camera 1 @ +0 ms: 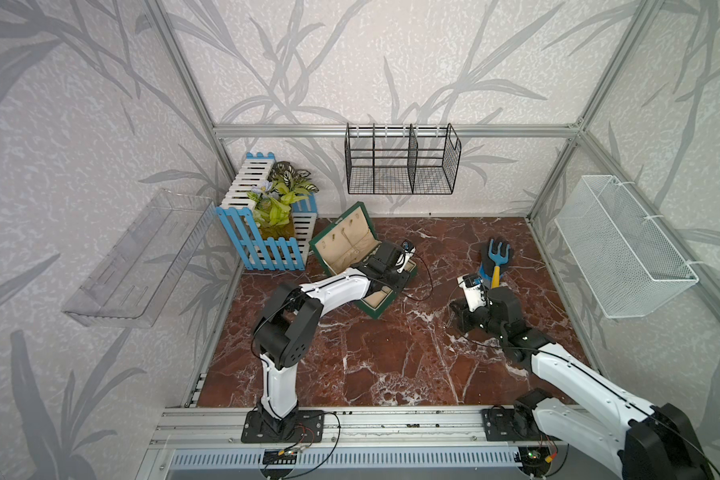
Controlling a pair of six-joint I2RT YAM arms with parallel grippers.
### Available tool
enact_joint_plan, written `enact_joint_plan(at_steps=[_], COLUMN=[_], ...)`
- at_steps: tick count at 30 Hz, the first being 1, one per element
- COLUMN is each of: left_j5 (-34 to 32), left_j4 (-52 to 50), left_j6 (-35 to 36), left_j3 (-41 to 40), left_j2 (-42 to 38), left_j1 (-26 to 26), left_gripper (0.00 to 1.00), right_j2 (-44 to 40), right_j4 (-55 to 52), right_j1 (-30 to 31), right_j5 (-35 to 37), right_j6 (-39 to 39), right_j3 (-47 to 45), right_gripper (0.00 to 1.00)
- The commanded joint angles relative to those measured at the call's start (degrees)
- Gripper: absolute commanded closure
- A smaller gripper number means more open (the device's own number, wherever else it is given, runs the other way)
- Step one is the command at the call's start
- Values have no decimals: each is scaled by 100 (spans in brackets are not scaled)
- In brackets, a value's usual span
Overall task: Put jewelry chain into jewelry box
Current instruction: Move the jewelry box to the center of the board.
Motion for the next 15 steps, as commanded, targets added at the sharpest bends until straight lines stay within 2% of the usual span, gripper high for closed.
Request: enact_joint_plan(at_steps=[1, 5, 12, 15], left_j5=[-309, -311, -90, 9], left_j4=[-630, -758, -685, -367], left_j6=[236, 334, 407, 554], left_j3=[403, 570, 314, -171], left_j2=[237, 459, 414, 84], left_j1=[-10, -14, -72, -174], left_gripper=[51, 56, 86, 91], right_j2=[-41, -111, -213, -300], right_j4=[-47, -56, -260, -534], right_j1=[34, 38, 39, 40], right_j5=[24, 32, 134, 162], right_j6=[85, 108, 115, 122], right_j3=[106, 65, 131, 310], right_gripper=[97, 97, 98, 98])
